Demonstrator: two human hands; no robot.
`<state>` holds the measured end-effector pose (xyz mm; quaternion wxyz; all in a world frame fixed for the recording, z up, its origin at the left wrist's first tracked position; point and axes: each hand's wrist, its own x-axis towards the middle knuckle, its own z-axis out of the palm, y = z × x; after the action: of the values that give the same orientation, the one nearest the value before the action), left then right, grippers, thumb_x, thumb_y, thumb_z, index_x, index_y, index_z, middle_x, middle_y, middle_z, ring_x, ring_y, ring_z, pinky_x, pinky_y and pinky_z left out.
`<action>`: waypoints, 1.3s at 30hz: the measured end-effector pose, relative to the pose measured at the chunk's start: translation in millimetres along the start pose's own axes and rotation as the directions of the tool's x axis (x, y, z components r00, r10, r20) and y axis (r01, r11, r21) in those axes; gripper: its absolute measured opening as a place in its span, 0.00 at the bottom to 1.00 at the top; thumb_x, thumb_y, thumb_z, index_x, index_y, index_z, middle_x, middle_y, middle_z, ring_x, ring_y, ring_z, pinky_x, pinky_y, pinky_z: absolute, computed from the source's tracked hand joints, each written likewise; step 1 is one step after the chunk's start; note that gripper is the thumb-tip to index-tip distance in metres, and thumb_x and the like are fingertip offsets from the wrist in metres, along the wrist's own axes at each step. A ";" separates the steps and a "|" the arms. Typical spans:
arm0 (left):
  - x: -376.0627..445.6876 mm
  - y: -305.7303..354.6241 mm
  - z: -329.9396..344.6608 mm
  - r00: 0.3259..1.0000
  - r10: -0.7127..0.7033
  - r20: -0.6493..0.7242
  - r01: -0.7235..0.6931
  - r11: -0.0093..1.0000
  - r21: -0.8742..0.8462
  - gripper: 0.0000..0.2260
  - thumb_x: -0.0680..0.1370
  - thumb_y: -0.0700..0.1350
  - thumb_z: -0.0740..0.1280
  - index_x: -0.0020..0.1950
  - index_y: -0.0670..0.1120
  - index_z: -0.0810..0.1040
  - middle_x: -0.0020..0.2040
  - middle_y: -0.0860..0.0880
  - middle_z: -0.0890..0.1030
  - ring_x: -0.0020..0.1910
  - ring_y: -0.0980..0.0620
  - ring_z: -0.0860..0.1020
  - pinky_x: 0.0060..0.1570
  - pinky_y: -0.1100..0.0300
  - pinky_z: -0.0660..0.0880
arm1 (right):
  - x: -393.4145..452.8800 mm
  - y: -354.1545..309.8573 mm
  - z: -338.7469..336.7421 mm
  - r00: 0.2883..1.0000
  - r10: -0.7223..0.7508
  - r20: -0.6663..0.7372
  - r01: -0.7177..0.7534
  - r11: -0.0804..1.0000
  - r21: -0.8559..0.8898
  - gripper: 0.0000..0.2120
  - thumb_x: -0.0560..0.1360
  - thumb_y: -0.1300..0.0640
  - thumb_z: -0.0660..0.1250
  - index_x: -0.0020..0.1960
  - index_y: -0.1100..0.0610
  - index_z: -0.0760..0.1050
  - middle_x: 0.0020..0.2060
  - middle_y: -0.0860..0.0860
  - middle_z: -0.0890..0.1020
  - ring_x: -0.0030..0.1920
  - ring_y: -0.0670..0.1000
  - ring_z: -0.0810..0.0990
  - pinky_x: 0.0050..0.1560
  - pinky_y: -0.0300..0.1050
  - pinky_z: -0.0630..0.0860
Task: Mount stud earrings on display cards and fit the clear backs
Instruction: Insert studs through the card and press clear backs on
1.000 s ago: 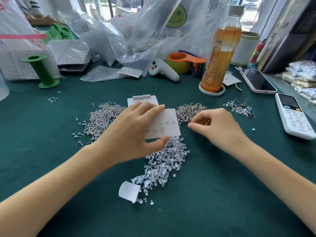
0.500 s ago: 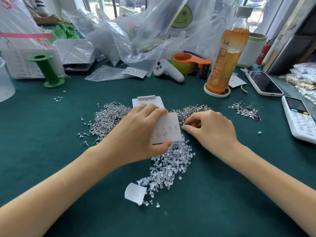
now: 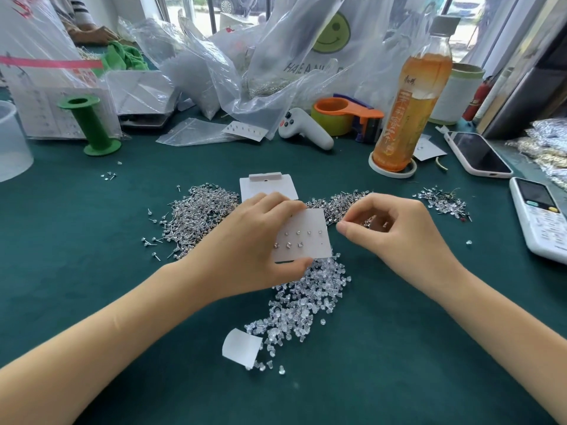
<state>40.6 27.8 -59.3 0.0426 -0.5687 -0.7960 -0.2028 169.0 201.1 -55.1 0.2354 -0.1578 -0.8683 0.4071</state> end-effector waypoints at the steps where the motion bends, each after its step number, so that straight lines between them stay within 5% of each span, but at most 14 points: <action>1: -0.3 1.0 -0.1 1.000 -0.004 0.009 0.005 0.999 -0.044 0.32 0.69 0.59 0.70 0.68 0.45 0.71 0.58 0.51 0.75 0.55 0.52 0.72 0.56 0.63 0.67 | -2.7 -3.8 0.2 0.999 -0.037 0.018 0.036 0.998 0.053 0.06 0.69 0.57 0.75 0.37 0.50 0.79 0.29 0.38 0.78 0.28 0.43 0.67 0.30 0.30 0.65; 5: -1.2 5.7 -1.7 1.000 0.004 0.025 0.000 0.984 -0.176 0.32 0.68 0.60 0.68 0.68 0.48 0.71 0.56 0.56 0.74 0.49 0.60 0.72 0.49 0.68 0.69 | -10.1 -10.5 9.2 0.988 -0.150 0.044 0.147 0.988 0.047 0.06 0.69 0.58 0.75 0.39 0.49 0.80 0.35 0.42 0.78 0.34 0.44 0.69 0.37 0.32 0.65; 14: -1.6 7.6 -3.5 0.999 0.024 0.037 -0.014 0.966 -0.259 0.30 0.69 0.61 0.68 0.67 0.50 0.72 0.53 0.62 0.72 0.49 0.65 0.72 0.50 0.71 0.69 | -14.0 -10.5 13.9 0.985 -0.163 0.051 0.160 0.985 0.070 0.11 0.69 0.60 0.76 0.39 0.45 0.80 0.43 0.45 0.78 0.40 0.41 0.72 0.40 0.31 0.65; 21: -1.3 8.3 -5.6 0.999 0.007 0.048 0.008 0.955 -0.297 0.31 0.68 0.64 0.65 0.67 0.51 0.71 0.51 0.66 0.70 0.50 0.69 0.71 0.47 0.75 0.66 | -11.7 -9.9 14.8 0.994 -0.041 0.103 0.010 0.961 0.277 0.06 0.66 0.57 0.76 0.37 0.47 0.82 0.46 0.46 0.79 0.35 0.45 0.67 0.38 0.32 0.66; 26: -1.3 9.2 -5.4 0.999 -0.010 0.052 0.026 0.950 -0.310 0.30 0.69 0.61 0.68 0.67 0.51 0.71 0.51 0.66 0.71 0.49 0.69 0.71 0.47 0.75 0.66 | -13.1 -11.8 16.9 0.987 0.067 0.148 -0.118 0.919 0.375 0.07 0.60 0.47 0.74 0.37 0.47 0.84 0.58 0.44 0.75 0.35 0.42 0.70 0.41 0.36 0.71; 29: -1.2 9.3 -6.0 0.999 -0.017 0.051 0.032 0.946 -0.322 0.29 0.69 0.61 0.68 0.67 0.51 0.72 0.52 0.62 0.73 0.49 0.66 0.73 0.46 0.74 0.67 | -14.5 -13.7 18.4 0.974 0.134 0.180 -0.198 0.890 0.410 0.11 0.57 0.46 0.74 0.37 0.47 0.84 0.61 0.42 0.74 0.41 0.41 0.77 0.50 0.52 0.74; 33: -1.8 8.9 -6.2 0.999 -0.023 0.041 0.035 0.946 -0.323 0.29 0.68 0.60 0.69 0.67 0.50 0.72 0.53 0.58 0.75 0.49 0.63 0.74 0.47 0.73 0.68 | -15.0 -12.2 18.8 0.964 0.162 0.213 -0.241 0.868 0.433 0.11 0.56 0.47 0.74 0.37 0.49 0.84 0.63 0.42 0.74 0.53 0.35 0.79 0.57 0.46 0.76; 39: -1.5 8.2 -7.2 0.999 -0.033 0.030 0.041 0.943 -0.329 0.30 0.68 0.62 0.68 0.67 0.50 0.72 0.53 0.58 0.75 0.50 0.65 0.74 0.47 0.74 0.67 | -14.8 -13.3 16.6 0.972 0.144 0.183 -0.207 0.893 0.399 0.10 0.58 0.46 0.74 0.37 0.47 0.83 0.61 0.40 0.75 0.55 0.40 0.78 0.57 0.56 0.73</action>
<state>47.5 26.0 -50.9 -0.0664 -0.5551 -0.7619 -0.3271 171.5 175.5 -58.2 0.1603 -0.1513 -0.7589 0.6128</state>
